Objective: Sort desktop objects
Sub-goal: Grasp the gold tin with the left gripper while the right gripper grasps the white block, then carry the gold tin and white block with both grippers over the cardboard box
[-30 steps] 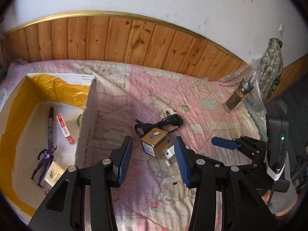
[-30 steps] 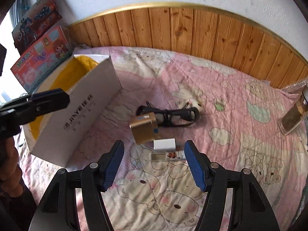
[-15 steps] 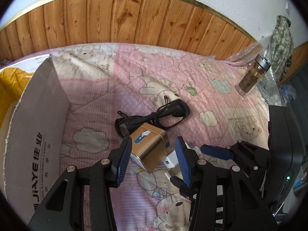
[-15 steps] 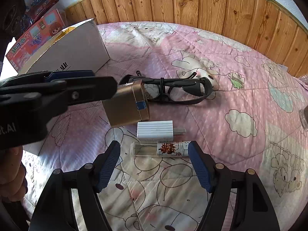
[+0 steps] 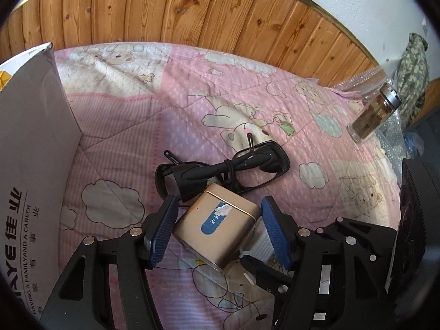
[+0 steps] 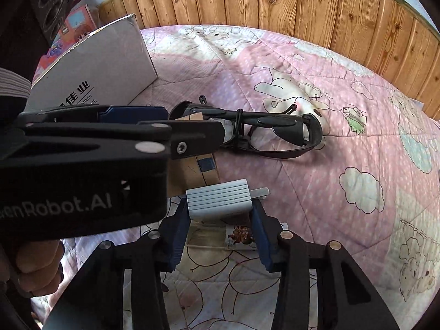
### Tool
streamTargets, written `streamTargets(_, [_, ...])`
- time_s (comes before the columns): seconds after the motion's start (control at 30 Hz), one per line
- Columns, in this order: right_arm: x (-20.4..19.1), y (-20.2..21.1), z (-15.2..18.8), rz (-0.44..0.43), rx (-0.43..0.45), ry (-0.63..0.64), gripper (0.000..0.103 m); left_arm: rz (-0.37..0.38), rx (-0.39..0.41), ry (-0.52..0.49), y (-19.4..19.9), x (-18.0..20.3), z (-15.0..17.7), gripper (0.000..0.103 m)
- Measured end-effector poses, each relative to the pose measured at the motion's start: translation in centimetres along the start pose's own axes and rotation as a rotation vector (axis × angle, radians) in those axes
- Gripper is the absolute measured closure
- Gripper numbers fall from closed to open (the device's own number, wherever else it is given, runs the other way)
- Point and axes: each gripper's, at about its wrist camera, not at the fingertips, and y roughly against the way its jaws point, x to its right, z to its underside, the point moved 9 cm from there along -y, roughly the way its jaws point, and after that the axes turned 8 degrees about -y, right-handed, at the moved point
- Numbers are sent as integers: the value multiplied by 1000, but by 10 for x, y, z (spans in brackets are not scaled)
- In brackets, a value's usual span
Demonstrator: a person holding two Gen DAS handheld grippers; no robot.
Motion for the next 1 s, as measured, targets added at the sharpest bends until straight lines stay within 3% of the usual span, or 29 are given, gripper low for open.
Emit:
streamTargets(0.3, [9,16,8,-4,-34,-42,59,12,-13,-34,-1,10,11,39])
streamTargets(0.5, [22,29,7,1,-30,-99,59,7,5,-48,9,11,14,45])
streamTargets(0.67, [23,46,3,-10,-7,-129,59,-7,16,-53,13,13,17,45])
streamTargets(0.87, [27,54,13,-2,-4,-137,59,-20,-24,-82,-6,19,29,44])
streamTargets(1.0, [30,49,11,5,-6,-150,59,-14,-4,-75,-9,17,30,48])
